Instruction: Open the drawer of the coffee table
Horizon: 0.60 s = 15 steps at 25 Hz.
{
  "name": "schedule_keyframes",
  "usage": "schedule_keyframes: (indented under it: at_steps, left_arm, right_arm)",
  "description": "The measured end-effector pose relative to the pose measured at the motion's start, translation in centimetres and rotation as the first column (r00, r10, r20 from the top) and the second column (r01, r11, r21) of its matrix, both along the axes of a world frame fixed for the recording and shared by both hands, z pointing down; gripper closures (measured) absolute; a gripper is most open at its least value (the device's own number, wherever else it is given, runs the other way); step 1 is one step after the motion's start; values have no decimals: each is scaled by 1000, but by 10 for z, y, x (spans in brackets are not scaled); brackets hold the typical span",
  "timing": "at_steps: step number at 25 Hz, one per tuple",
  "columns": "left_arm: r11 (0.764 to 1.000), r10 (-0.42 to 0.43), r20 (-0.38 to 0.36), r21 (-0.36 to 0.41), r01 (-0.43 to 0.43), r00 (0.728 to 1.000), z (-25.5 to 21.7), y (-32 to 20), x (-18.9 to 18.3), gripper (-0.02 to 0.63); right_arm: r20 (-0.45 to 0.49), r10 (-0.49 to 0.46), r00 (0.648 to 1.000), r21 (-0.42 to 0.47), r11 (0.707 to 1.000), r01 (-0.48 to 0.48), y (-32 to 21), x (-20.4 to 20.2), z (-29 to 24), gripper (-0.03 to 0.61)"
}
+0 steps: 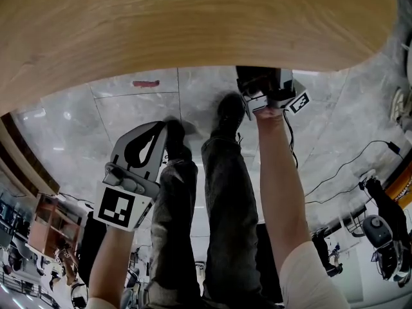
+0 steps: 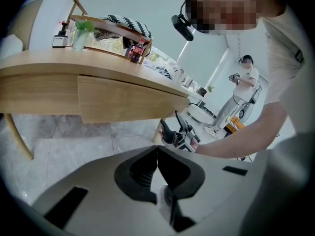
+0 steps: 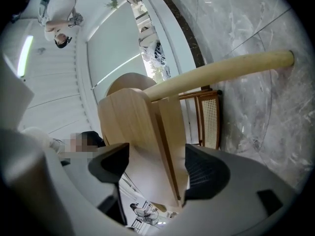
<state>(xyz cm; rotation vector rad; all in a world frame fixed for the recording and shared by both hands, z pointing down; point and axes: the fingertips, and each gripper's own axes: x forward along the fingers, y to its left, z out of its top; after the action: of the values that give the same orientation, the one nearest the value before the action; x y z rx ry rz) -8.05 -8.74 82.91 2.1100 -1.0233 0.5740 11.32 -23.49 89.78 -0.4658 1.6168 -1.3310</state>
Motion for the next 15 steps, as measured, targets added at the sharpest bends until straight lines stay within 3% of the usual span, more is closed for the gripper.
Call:
schedule_keyframes:
  at_steps: [5, 11, 15]
  left_arm:
    - [1000, 12, -8, -2, -12, 1000, 1, -2, 7, 594]
    - [999, 27, -9, -16, -27, 1000, 6, -2, 8, 594]
    - [1000, 23, -19, -20, -23, 1000, 3, -3, 11, 594]
  right_arm:
    - [-16, -18, 1000, 26, 999, 18, -2, 0, -3, 195]
    - [21, -20, 1000, 124, 992, 18, -6, -1, -29, 195]
    - [19, -31, 999, 112, 993, 28, -6, 0, -33, 202]
